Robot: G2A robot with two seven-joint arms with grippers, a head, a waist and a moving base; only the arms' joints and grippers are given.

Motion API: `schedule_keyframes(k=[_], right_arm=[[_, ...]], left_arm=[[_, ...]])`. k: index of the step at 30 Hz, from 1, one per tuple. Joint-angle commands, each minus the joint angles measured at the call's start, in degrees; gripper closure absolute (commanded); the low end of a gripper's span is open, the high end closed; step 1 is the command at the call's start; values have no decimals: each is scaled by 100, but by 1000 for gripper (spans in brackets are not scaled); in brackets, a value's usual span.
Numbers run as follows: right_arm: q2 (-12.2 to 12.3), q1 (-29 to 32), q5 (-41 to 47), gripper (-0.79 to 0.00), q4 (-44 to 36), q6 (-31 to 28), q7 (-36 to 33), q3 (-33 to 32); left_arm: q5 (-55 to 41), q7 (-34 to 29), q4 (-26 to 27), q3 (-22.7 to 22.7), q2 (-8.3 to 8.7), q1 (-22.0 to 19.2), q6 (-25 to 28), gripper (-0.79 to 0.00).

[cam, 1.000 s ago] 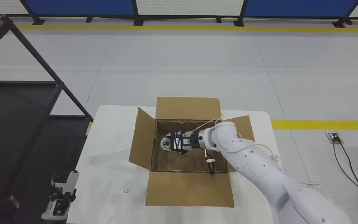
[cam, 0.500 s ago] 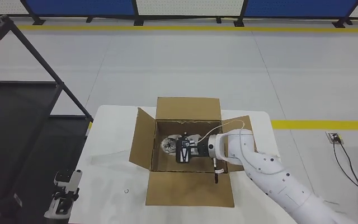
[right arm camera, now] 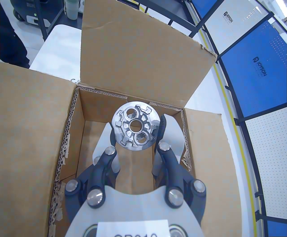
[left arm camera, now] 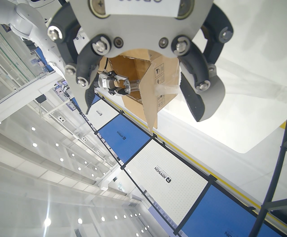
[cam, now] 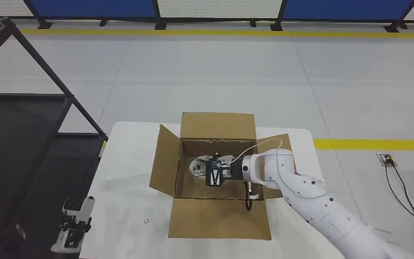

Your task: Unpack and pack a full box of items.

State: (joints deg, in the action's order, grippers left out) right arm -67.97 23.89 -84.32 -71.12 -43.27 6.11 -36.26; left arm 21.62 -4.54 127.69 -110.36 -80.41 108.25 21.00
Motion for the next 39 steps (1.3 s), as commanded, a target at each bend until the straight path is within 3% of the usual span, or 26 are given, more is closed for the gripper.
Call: schedule_keyframes(k=[1,5,9,17,21,26,32,39], right_arm=[[41,49,-5,0,-153,-3,23,-139],[279,339,-63,0,-706,-209,120,-740],[684,1132,-151,0,-1656,-666,221,-1794],[1345,3792,-38,0,-3791,-1301,108,-4559],[1469,5165,67,0,-4390,-1208,45,-5866],[1480,6652,347,0,-4556,-968,-60,-7083],[1453,7543,704,0,-4246,-902,-558,-7624],[1463,6968,1105,0,-3223,-644,-1498,-7024]], left_arm=[[0,0,0,0,0,0,0,-785],[0,0,0,0,0,0,0,-785],[0,0,0,0,0,0,0,-785],[0,0,0,0,0,0,0,-785],[0,0,0,0,0,0,0,-785],[0,0,0,0,0,0,0,-785],[0,0,0,0,0,0,0,-785],[0,0,0,0,0,0,0,-785]])
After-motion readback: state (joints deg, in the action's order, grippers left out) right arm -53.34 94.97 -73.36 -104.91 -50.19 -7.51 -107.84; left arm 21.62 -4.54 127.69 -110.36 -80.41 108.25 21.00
